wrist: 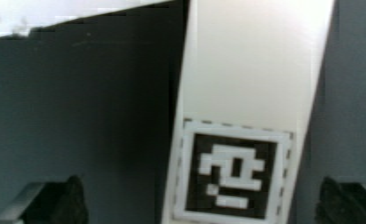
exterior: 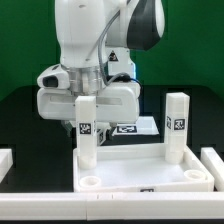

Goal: Assemble desk

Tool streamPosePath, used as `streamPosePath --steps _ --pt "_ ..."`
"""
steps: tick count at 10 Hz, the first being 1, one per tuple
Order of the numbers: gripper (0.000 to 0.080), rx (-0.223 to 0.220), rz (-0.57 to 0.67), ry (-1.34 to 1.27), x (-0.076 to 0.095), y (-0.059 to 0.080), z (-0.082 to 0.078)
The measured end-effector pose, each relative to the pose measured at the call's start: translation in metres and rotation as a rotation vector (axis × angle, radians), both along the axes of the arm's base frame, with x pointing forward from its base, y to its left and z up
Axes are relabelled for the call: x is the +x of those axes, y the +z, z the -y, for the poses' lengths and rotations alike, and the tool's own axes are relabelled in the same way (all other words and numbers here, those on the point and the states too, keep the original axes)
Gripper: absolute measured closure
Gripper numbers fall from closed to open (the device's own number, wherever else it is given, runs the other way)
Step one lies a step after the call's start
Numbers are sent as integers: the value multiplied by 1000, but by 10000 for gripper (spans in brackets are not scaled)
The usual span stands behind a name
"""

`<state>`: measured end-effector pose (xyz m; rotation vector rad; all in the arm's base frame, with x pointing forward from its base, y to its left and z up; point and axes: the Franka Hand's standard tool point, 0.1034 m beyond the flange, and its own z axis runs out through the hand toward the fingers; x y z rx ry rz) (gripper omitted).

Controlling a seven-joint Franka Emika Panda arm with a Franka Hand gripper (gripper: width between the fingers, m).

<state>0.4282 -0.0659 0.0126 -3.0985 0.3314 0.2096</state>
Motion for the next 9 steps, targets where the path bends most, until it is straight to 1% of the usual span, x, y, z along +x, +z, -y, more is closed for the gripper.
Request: streamPosePath --steps 1,3,4,5,6,7,9 --pt "164 0 -1 0 0 0 0" --pt "516 0 -1 0 0 0 0" --pt "515 0 -1 0 0 0 0" --pt "515 24 -32 31 -4 4 3" --pt "515 63 -60 38 -2 25 16" --pt "515 92 -64 36 1 48 30" --pt "515 134 -74 44 -1 73 58"
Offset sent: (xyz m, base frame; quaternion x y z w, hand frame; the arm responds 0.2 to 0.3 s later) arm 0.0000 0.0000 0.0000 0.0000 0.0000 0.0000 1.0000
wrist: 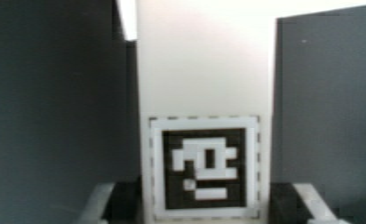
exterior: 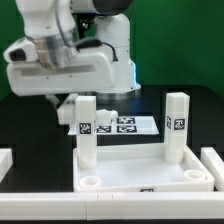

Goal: Assemble desk

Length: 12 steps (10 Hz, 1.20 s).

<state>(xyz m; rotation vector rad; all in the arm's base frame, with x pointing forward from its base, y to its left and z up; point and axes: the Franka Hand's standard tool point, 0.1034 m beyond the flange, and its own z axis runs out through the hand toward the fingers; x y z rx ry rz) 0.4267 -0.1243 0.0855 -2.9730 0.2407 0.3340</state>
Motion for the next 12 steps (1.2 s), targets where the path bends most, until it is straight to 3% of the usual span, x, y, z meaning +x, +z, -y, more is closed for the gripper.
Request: streamPosePath --steps 2,4,5,8,10,12 --pt "515 -22 50 70 -14 -8 39" --pt "515 -84 76 93 -26 -31 68" --pt "515 -92 57 105 -26 -42 68" --pt "515 -88 52 108 -25 -43 67" --pt "515 -99 9 81 -32 -65 83" --pt "514 -106 -9 53 -39 -74 92"
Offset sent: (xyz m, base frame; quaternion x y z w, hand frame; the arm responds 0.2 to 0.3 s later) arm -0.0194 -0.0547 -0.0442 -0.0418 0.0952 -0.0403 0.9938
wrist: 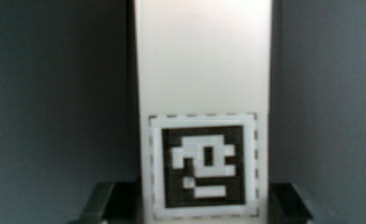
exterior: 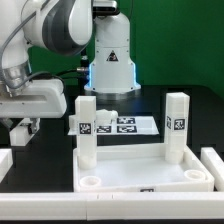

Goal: Assemble desk

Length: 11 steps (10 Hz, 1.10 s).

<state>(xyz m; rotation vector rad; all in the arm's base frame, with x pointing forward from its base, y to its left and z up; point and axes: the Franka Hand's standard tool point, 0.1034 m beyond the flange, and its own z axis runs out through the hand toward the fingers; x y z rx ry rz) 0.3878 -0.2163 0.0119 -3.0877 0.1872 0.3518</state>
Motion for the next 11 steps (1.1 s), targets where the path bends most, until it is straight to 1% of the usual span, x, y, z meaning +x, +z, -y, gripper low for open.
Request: streamPosePath --steps 2,3,4,5,6,7,9,11 --pt "514 3 -5 3 0 0 -1" --pt "442 14 -20 1 -1 0 -3" --pt "305 13 -18 1 0 0 -2" --pt "305 32 -38 0 2 2 -4" --pt "179 73 -120 11 7 9 -7" --pt "158 90 -210 49 20 14 -3" --pt "152 127 -385 53 29 24 -10" --pt "150 148 -471 57 27 18 -12"
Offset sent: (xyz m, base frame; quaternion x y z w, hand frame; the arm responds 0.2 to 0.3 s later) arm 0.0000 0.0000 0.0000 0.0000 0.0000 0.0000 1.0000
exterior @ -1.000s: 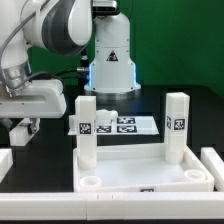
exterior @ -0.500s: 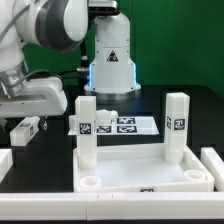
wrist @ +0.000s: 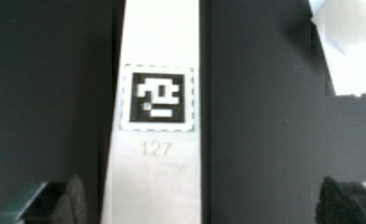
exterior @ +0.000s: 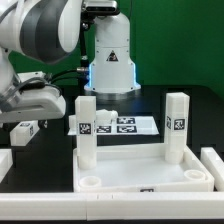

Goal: Assemble desk

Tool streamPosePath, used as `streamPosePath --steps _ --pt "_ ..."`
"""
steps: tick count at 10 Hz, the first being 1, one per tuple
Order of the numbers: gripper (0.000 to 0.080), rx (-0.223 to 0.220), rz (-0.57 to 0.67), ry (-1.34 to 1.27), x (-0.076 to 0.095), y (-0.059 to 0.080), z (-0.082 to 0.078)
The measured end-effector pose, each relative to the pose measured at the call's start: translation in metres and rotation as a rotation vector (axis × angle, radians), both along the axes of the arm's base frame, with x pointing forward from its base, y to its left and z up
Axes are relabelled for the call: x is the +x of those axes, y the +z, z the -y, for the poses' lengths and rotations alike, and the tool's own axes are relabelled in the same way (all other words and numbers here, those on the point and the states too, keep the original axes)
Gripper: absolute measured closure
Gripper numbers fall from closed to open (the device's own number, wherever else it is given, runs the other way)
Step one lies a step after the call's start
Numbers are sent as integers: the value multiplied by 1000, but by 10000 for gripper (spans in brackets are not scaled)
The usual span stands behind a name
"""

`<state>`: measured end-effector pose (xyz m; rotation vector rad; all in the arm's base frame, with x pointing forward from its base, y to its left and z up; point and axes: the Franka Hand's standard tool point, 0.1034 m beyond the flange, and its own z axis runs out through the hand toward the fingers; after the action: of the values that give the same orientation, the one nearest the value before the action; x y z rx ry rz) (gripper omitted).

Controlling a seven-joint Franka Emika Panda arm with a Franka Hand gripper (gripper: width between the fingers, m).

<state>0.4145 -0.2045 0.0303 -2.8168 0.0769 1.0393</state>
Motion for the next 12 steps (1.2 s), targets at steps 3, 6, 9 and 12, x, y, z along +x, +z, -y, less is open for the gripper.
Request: streamPosePath --steps 3,6,9,12 --pt "150 18 -200 16 13 1 16" --pt "150 9 -200 21 20 -3 20" --pt "150 -21 -323 -48 -5 -18 13" --pt "150 -29 -321 -52 -18 -26 9"
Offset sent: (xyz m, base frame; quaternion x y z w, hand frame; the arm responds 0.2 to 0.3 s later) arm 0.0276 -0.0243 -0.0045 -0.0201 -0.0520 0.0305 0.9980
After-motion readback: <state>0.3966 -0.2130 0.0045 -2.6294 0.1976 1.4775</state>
